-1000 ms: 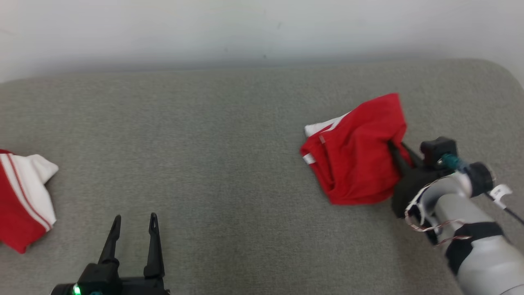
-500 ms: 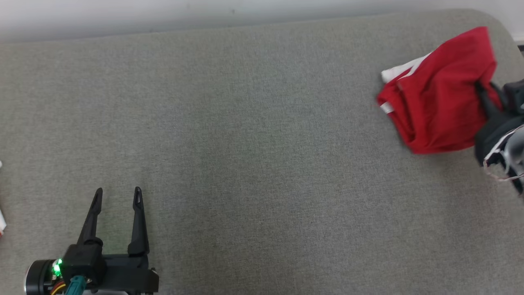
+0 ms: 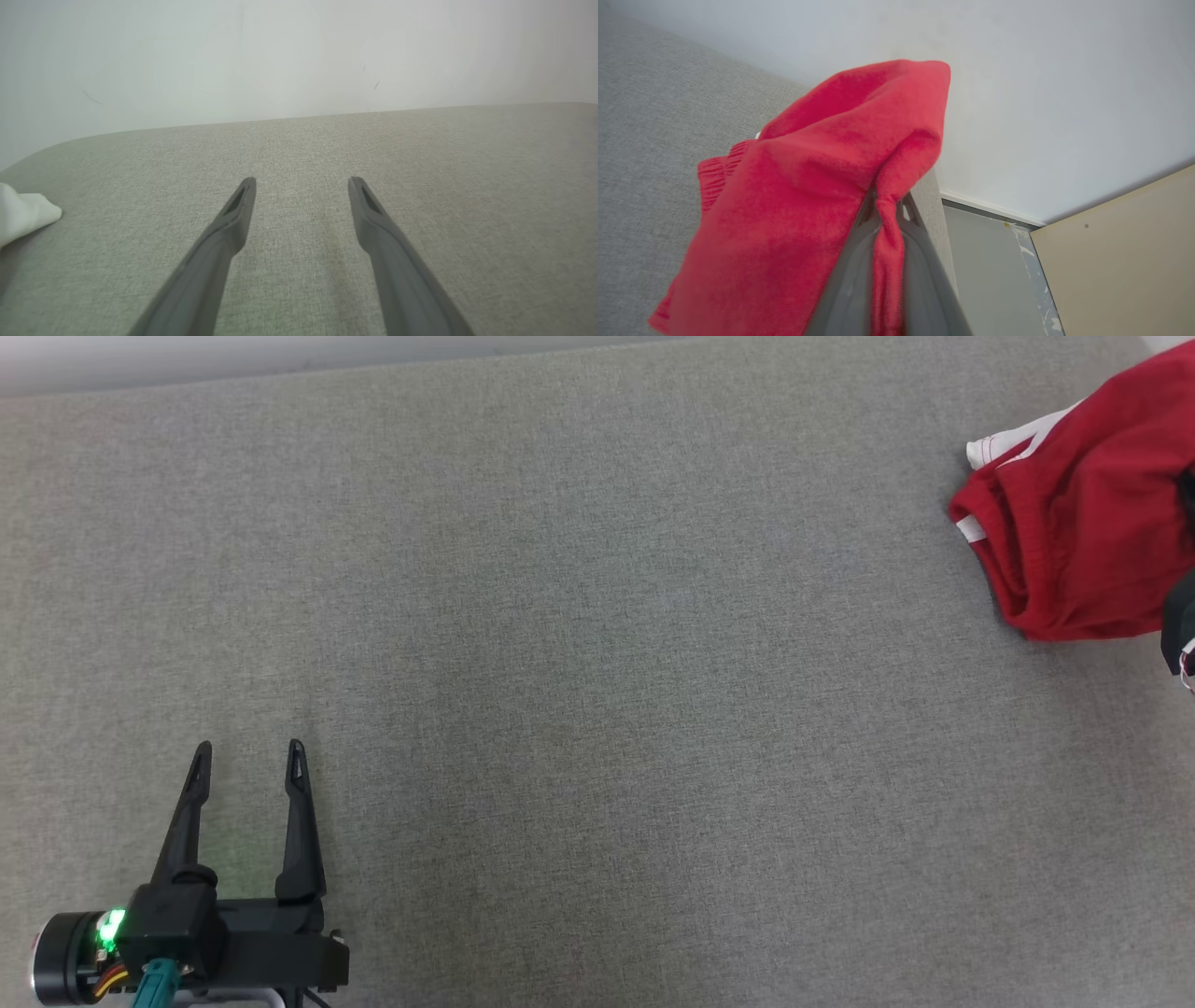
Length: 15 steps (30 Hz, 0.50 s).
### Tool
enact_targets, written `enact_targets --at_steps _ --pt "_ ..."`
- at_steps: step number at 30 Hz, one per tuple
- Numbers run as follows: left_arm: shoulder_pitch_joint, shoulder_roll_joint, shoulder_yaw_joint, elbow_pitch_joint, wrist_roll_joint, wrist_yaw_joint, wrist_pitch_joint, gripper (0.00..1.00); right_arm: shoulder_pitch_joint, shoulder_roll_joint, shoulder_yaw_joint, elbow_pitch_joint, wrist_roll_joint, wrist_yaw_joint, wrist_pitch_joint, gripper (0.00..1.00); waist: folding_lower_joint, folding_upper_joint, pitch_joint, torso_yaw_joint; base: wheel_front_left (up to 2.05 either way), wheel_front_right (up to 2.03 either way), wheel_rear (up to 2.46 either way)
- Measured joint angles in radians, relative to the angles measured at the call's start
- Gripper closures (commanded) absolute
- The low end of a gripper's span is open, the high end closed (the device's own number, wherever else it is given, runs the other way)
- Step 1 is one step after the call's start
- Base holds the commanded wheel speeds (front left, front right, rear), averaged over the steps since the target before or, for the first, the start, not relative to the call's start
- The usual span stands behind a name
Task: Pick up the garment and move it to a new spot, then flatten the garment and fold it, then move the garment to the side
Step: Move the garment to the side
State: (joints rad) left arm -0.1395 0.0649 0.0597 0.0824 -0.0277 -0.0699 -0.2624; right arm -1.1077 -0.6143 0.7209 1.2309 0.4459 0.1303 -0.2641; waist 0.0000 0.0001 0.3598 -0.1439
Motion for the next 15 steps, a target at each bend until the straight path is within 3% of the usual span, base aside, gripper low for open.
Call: enact_targets --at_steps 1,2,3,4,12,15 --pt "0.000 0.000 0.000 -0.001 0.000 0.001 0.000 0.00 0.000 0.002 0.002 0.006 0.001 0.000 0.000 1.00 0.0000 0.0000 0.002 -0.001 0.00 0.00 0.00" --pt "0.000 -0.001 0.000 -0.001 0.000 0.001 0.000 0.00 0.000 0.004 0.003 0.010 0.001 0.000 0.000 0.91 0.0000 0.0000 0.004 -0.002 0.00 0.00 0.00" --pt "0.000 0.000 0.001 -0.001 0.000 0.001 0.000 0.00 0.000 0.005 0.003 0.012 0.001 0.000 0.000 0.33 0.0000 0.0000 0.006 -0.004 0.00 0.00 0.00" --pt "0.000 -0.001 0.001 -0.001 0.000 0.001 0.000 0.00 0.000 0.006 0.003 0.014 0.001 0.000 0.000 0.00 0.0000 0.0000 0.008 -0.005 0.00 0.00 0.00" --pt "-0.004 -0.001 0.005 0.002 0.000 0.000 0.000 0.00 -0.022 -0.006 -0.029 0.042 -0.005 0.000 0.000 0.00 0.0000 0.0000 0.010 -0.005 0.00 0.00 0.00" --pt "-0.004 -0.002 0.010 0.009 -0.003 0.004 0.000 0.00 -0.022 -0.008 -0.091 0.008 0.017 0.000 0.000 0.00 0.0001 0.0000 -0.005 -0.005 0.00 0.00 0.00"
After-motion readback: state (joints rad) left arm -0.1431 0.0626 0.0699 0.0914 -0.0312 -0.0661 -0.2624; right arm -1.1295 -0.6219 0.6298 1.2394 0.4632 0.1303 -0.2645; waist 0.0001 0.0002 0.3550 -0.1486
